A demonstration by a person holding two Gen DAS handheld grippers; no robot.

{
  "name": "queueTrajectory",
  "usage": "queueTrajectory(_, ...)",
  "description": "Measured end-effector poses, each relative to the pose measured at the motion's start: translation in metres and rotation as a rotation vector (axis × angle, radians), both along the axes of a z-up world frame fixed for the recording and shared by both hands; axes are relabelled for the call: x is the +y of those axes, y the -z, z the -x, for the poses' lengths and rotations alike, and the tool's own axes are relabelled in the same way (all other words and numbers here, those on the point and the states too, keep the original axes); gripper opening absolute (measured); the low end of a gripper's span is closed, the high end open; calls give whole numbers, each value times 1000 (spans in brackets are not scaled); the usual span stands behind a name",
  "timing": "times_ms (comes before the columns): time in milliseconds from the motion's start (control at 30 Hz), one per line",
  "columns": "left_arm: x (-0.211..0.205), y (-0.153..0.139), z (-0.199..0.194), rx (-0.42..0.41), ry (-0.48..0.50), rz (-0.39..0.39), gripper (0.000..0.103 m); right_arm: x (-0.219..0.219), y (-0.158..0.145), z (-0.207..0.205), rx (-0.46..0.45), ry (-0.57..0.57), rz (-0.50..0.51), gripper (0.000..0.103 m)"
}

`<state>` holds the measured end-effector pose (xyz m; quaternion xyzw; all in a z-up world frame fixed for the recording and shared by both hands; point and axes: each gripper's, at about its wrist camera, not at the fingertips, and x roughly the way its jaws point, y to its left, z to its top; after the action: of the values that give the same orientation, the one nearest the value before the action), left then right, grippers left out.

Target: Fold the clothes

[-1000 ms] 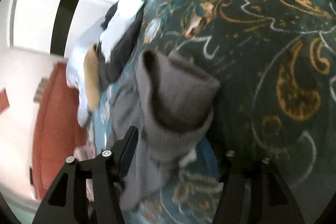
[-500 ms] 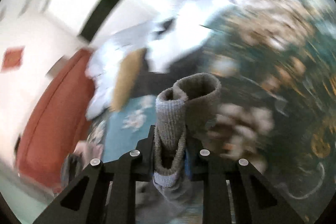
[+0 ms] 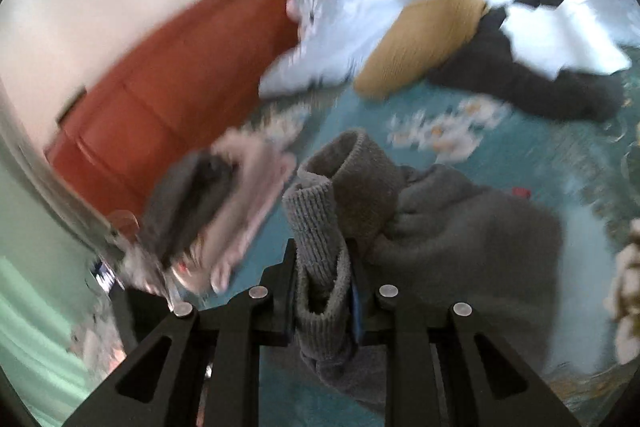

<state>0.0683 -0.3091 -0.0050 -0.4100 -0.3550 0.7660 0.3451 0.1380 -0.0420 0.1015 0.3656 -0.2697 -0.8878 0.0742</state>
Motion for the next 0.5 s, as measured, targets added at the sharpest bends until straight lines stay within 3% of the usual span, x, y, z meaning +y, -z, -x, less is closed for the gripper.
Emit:
queueTrajectory(167,-9,7,8,-32,1,-76,58,-38,32,15,-89,-67,-77,23)
queueTrajectory(267,-4,10,9,-48,26,-76,59,-49,41,23,-111,-109,-121,33)
queueTrajectory(433,6,12,10,-53,44,-56,61,-53,42,12,-132,-153,-143,36)
queueTrajectory(500,6,13,11,-56,45,-66,62,-48,37,1,-114,-183,-124,45)
